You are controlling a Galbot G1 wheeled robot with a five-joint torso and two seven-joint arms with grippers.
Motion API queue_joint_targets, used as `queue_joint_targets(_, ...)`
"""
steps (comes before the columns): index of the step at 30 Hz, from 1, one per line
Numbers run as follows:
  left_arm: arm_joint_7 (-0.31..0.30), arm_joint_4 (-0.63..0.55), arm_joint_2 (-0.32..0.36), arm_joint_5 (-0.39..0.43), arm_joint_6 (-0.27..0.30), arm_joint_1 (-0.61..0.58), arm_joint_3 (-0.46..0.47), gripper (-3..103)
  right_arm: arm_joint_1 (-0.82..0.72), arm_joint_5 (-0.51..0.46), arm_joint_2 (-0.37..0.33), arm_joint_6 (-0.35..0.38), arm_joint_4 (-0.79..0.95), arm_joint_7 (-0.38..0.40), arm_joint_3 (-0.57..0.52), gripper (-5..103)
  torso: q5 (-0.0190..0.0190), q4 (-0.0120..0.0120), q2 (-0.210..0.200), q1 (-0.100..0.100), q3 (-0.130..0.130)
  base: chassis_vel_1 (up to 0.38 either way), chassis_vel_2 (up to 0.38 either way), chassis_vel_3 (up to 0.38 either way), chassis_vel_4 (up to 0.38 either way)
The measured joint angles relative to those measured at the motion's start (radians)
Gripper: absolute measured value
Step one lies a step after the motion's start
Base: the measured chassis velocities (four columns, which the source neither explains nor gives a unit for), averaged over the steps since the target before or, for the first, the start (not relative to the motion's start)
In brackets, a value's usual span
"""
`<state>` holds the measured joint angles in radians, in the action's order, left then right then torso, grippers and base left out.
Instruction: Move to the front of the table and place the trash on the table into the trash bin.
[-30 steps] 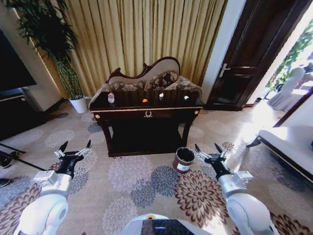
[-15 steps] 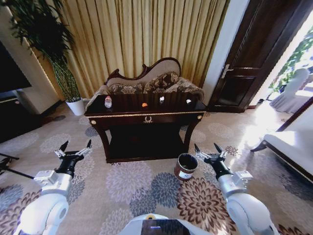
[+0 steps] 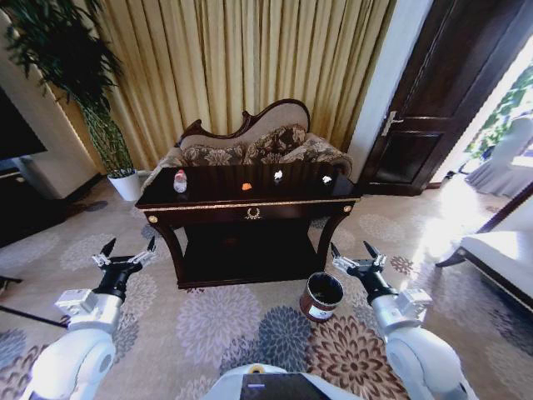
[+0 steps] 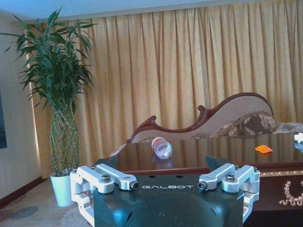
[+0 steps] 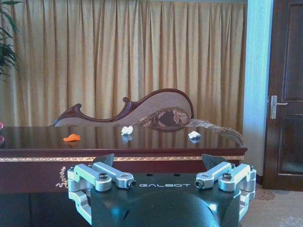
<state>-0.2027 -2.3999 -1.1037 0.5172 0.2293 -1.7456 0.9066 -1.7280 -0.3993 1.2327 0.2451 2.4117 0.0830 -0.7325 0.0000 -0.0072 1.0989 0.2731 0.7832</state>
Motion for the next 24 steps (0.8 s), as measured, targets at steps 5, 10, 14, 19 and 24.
queue_joint_targets(5, -0.004, -0.009, 0.002, 0.005, 0.008, -0.002, 0.005, 100, 0.013, -0.012, -0.006, 0.010, 0.006, 0.006, -0.001, 100, -0.0001, 0.0002, 0.000, 0.000, 0.000, -0.138, 0.149, 0.136, -0.144)
queue_joint_targets(10, -0.006, -0.010, 0.002, 0.005, 0.008, -0.004, 0.006, 100, 0.020, -0.015, -0.006, 0.018, 0.009, 0.008, 0.004, 100, 0.0000, 0.0004, 0.000, 0.000, 0.000, -0.144, 0.159, 0.157, -0.142)
queue_joint_targets(14, -0.006, -0.011, 0.000, 0.004, 0.008, -0.005, 0.006, 100, 0.020, -0.014, -0.004, 0.018, 0.009, 0.006, 0.007, 100, 0.0000, 0.0002, 0.000, 0.000, 0.000, -0.152, 0.132, 0.149, -0.140)
queue_joint_targets(19, -0.005, -0.011, -0.001, 0.001, 0.009, -0.006, 0.005, 100, 0.020, -0.011, -0.001, 0.018, 0.007, 0.005, 0.007, 100, 0.0000, 0.0002, 0.000, 0.000, 0.000, -0.139, 0.123, 0.128, -0.131)
queue_joint_targets(24, -0.005, -0.010, -0.005, 0.001, 0.008, -0.008, 0.005, 100, 0.021, -0.010, 0.002, 0.018, 0.007, 0.004, 0.007, 100, 0.0000, 0.0002, 0.000, 0.000, 0.000, -0.138, 0.132, 0.134, -0.133)
